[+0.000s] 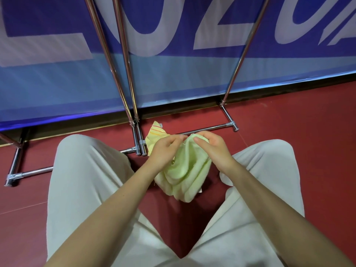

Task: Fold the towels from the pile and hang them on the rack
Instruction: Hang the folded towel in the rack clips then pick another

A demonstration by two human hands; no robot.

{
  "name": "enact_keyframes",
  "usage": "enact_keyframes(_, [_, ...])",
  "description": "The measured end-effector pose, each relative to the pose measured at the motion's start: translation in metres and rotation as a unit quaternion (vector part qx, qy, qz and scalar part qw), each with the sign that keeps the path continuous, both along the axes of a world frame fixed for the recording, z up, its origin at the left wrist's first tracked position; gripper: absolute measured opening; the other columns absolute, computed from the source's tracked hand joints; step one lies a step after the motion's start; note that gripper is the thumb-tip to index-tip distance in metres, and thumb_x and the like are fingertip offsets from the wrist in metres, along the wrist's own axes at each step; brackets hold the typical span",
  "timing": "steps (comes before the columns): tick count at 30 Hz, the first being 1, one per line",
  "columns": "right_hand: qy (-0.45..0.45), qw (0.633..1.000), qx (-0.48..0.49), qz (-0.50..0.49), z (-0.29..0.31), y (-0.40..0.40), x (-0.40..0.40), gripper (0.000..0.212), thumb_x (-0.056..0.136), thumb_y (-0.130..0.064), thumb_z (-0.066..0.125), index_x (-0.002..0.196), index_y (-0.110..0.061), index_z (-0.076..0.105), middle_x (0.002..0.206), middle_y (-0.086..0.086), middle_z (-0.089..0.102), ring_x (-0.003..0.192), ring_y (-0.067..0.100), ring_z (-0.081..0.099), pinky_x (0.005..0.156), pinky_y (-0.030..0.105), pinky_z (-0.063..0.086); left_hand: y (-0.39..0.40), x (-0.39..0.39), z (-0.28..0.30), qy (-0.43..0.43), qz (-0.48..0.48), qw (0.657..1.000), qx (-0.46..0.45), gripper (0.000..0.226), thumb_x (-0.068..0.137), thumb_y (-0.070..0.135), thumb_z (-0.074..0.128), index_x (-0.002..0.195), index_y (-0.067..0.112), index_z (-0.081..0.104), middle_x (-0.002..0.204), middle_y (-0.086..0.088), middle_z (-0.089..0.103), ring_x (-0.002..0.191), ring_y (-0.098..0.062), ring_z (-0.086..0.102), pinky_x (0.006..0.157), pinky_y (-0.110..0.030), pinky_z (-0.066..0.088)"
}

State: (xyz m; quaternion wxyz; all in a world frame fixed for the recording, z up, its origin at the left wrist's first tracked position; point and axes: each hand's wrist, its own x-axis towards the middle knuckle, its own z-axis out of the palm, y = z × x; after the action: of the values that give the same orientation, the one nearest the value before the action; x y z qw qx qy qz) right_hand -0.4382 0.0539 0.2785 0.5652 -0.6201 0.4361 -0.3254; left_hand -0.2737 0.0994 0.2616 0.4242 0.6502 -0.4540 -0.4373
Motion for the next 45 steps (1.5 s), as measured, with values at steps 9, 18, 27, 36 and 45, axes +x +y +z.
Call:
enact_keyframes(9, [0.110, 0.989, -0.093, -0.018, -0.010, -0.012, 0.012, 0.007, 0.091, -0.020, 0.062, 0.086, -0.020, 0.066, 0.082, -0.011, 0.066, 0.079, 0.002, 0.059, 0.074, 0.021, 0.045, 0.000, 0.003, 0.007, 0.163, 0.118, 0.979, 0.027, 0.018, 0.090, 0.022, 0.067, 0.087, 0.005, 0.071, 0.058, 0.010, 0.062, 0.053, -0.002, 0.055, 0.054, -0.013, 0.042])
enact_keyframes(18, [0.199, 0.975, -0.071, 0.065, -0.042, -0.009, 0.019, 0.041, 0.093, -0.034, 0.059, 0.063, -0.016, 0.039, 0.059, -0.006, 0.033, 0.056, 0.007, 0.031, 0.057, 0.030, 0.028, -0.004, 0.037, 0.020, 0.133, 0.257, 0.957, -0.025, 0.015, 0.087, 0.023, 0.070, 0.078, 0.012, 0.073, 0.074, 0.000, 0.064, 0.070, -0.011, 0.057, 0.072, -0.027, 0.049])
enact_keyframes(27, [0.278, 0.951, -0.026, 0.135, -0.057, -0.005, -0.005, 0.044, 0.087, -0.043, 0.065, 0.058, -0.020, 0.042, 0.055, -0.010, 0.039, 0.054, 0.008, 0.037, 0.057, 0.030, 0.029, -0.002, 0.070, 0.028, 0.184, 0.373, 0.909, -0.026, 0.004, 0.087, 0.023, 0.070, 0.083, 0.022, 0.072, 0.076, 0.008, 0.068, 0.070, -0.005, 0.062, 0.066, -0.016, 0.052])
enact_keyframes(36, [0.393, 0.896, -0.039, 0.202, -0.068, -0.001, -0.022, 0.051, 0.092, -0.044, 0.057, 0.057, -0.019, 0.030, 0.055, -0.005, 0.032, 0.053, 0.012, 0.031, 0.056, 0.034, 0.023, 0.008, 0.104, 0.025, 0.304, 0.496, 0.814, 0.007, 0.015, 0.086, 0.028, 0.072, 0.078, 0.016, 0.065, 0.078, 0.001, 0.067, 0.066, -0.012, 0.064, 0.064, -0.026, 0.054])
enact_keyframes(45, [0.285, 0.955, 0.068, 0.049, -0.075, -0.015, -0.037, 0.023, 0.096, -0.020, 0.053, 0.076, -0.009, 0.054, 0.073, 0.001, 0.047, 0.071, 0.014, 0.043, 0.067, 0.030, 0.035, 0.017, 0.112, 0.029, 0.315, 0.527, 0.789, -0.007, 0.016, 0.088, 0.024, 0.070, 0.074, 0.017, 0.065, 0.071, 0.004, 0.066, 0.054, -0.007, 0.063, 0.059, -0.023, 0.054])
